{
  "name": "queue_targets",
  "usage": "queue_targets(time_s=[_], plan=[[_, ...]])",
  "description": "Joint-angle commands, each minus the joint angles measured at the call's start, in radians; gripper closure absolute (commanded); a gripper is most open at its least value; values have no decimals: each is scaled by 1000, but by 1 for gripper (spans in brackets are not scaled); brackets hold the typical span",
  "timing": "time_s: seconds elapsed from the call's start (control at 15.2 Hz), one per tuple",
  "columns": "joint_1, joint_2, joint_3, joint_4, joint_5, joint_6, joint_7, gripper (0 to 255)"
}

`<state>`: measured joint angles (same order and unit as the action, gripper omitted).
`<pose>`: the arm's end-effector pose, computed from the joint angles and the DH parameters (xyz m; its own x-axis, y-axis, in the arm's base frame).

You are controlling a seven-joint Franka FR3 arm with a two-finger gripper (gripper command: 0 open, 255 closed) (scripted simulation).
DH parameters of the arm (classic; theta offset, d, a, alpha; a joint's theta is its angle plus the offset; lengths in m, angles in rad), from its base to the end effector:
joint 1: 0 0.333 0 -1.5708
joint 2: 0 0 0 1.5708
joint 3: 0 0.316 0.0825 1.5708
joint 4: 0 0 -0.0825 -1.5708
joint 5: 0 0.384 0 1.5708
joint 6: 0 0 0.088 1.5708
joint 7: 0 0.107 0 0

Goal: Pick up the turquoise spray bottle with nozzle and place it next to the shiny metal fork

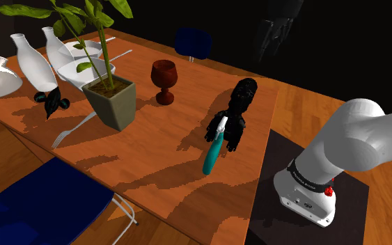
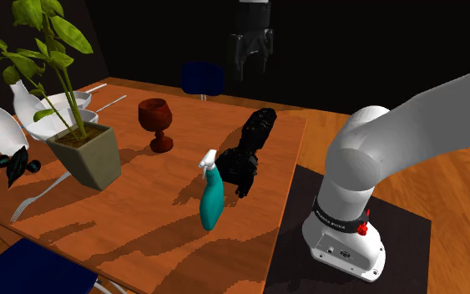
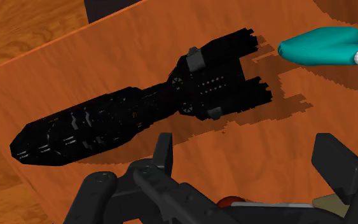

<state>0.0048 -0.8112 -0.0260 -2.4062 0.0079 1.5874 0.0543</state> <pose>0.3007 -0.0077 0.5759 0.9977 -0.0673 -0.0092 -0.0675 -0.9974 -0.0263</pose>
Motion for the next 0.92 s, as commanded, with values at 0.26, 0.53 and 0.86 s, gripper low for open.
queue_targets(time_s=[0.26, 0.53, 0.86], plan=[[-39, -72, 99, -123, 102, 56, 253, 0], [-66, -112, 217, -218, 223, 127, 507, 0], [-90, -98, 386, -287, 387, 248, 826, 0]])
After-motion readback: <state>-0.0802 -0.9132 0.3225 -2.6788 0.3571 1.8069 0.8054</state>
